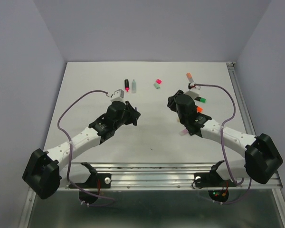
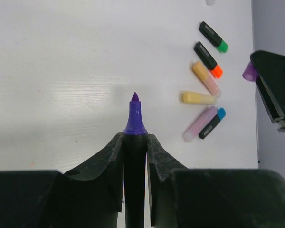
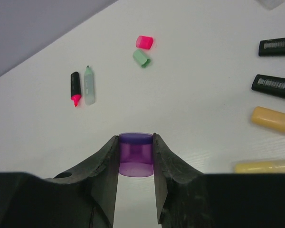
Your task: Open the pen caps
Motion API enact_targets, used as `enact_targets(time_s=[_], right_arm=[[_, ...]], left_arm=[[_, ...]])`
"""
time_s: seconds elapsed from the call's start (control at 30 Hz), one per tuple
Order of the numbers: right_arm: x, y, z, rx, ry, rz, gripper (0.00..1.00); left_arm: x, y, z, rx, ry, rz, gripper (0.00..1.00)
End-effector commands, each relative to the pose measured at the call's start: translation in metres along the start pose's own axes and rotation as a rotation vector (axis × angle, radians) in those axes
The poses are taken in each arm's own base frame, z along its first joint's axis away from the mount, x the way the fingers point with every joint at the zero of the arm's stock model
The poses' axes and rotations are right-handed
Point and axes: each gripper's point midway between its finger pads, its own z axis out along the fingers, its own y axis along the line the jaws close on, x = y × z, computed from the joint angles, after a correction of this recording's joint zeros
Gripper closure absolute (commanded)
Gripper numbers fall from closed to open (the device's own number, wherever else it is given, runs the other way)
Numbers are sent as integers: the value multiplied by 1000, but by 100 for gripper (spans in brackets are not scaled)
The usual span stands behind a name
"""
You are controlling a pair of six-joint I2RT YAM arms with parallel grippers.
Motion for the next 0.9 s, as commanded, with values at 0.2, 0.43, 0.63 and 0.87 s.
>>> enact_targets(time_s=[0.2, 0.43, 0.63, 0.87], right_arm=[[29, 47, 34, -176, 127, -156, 99], [80, 77, 85, -227, 259, -254, 99], [77, 63, 123, -115, 249, -276, 95], [77, 24, 172, 91, 215, -370, 96]], left_arm=[[-33, 33, 5, -74, -41, -13, 100], [-37, 55, 1, -116, -55, -25, 100], [-47, 64, 8, -147, -61, -6, 100], [-86, 72, 43, -193, -74, 52, 100]])
